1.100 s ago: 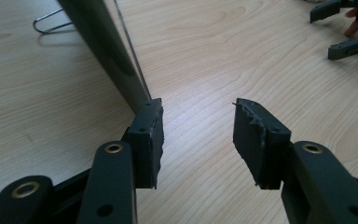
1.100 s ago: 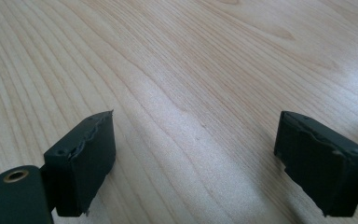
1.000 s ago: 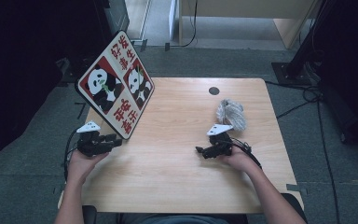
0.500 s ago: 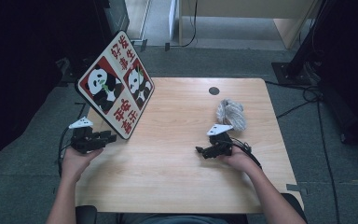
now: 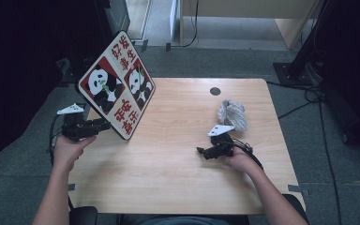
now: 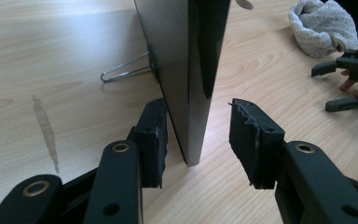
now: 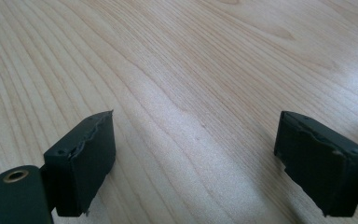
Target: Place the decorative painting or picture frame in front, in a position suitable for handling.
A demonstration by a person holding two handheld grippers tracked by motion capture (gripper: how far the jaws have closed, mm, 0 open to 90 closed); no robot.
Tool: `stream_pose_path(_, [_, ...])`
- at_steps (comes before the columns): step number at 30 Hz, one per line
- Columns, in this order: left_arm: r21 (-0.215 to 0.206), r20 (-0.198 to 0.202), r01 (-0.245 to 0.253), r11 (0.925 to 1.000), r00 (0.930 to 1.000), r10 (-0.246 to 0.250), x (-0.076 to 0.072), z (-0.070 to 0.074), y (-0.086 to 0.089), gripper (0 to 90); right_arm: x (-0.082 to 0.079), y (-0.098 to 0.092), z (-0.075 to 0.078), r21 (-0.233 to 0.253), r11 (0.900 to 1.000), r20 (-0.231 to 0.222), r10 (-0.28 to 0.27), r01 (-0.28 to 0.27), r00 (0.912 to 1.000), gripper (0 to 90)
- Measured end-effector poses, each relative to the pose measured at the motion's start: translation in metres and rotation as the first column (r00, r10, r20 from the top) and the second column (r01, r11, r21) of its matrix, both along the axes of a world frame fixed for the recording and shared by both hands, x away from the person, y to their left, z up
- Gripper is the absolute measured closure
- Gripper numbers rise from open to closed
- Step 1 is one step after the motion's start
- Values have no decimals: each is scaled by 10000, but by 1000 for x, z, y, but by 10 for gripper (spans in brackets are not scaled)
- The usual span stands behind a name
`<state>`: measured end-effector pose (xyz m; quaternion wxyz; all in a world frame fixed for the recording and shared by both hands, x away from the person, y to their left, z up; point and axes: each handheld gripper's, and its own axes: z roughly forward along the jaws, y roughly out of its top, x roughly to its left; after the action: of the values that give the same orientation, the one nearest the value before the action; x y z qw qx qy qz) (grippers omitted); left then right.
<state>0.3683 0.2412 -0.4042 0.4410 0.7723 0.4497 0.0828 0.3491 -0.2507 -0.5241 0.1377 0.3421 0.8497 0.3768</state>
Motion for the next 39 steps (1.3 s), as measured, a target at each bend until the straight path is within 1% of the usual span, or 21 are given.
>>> stream_pose_path(3, [46,13,19,10000,10000,-19,2,5,0,562,0,0,0,-1,10000,0,0,0,10000,127])
stream_pose_path(4, [146,45,15,9999,10000,-16,5,11,-1,561,0,0,0,-2,10000,-2,0,0,10000,127])
stream_pose_path(5, [146,45,15,9999,10000,-16,5,11,-1,560,0,0,0,-1,10000,-2,0,0,10000,127])
stream_pose_path(9, [181,158,-47,9998,9999,44,11,27,-1,559,0,0,0,-2,10000,1,-2,2,10000,126])
stream_pose_path(14, [28,313,-98,9999,9995,97,21,47,-2,560,0,0,0,0,10000,-1,9,-9,10000,127])
stream_pose_path(15, [28,313,-98,9999,9995,97,21,47,-2,560,0,0,0,0,10000,-1,9,-9,10000,127])
stream_pose_path(17, [-49,376,-107,9999,9992,108,25,55,-1,560,0,0,0,-1,10000,3,9,-9,10000,126])
stream_pose_path(18, [2,449,-156,9999,9989,155,29,63,-1,559,0,0,0,-2,10000,5,9,-9,10000,126])
stream_pose_path(19, [2,449,-156,9999,9989,155,29,63,-1,558,0,0,0,-2,10000,5,9,-9,10000,126])
stream_pose_path(20, [95,438,-135,9999,9990,131,33,71,-1,555,0,0,0,6,10000,26,14,-14,10000,127])
stream_pose_path(22, [259,484,-165,9995,9987,153,37,80,-2,552,0,0,0,6,10000,26,9,-9,10000,126])
stream_pose_path(23, [259,484,-165,9995,9987,153,37,80,-2,548,0,0,0,6,10000,26,9,-9,10000,126])
stream_pose_path(24, [403,507,-157,9991,9986,137,42,89,-3,543,0,0,0,3,10000,22,9,-9,10000,127])
stream_pose_path(25, [403,507,-157,9991,9986,137,42,89,-3,543,0,0,0,8,10000,19,7,-7,10000,126])
stream_pose_path(26, [451,507,-158,9989,9986,135,47,96,-3,542,0,0,0,7,10000,21,6,-6,10000,127])
stream_pose_path(30, [277,366,-216,9994,9991,206,59,107,-1,545,0,0,0,-6,10000,16,10,-10,10000,127])
stream_pose_path(33, [365,352,-245,9990,9991,232,64,112,-1,547,0,0,0,0,10000,6,5,-5,10000,127])
stream_pose_path(36, [464,181,-203,9987,9996,195,75,120,-2,547,0,0,0,-3,10000,9,6,-6,10000,126])
stream_pose_path(37, [464,181,-203,9987,9996,195,75,120,-2,547,0,0,0,-7,10000,12,-1,1,10000,127])
stream_pose_path(38, [492,49,-255,9985,9997,253,81,123,-2,547,0,0,0,-2,10000,9,-4,4,10000,127])
stream_pose_path(39, [492,49,-255,9985,9997,253,81,123,-2,548,0,0,0,-6,10000,12,10,-10,10000,127])
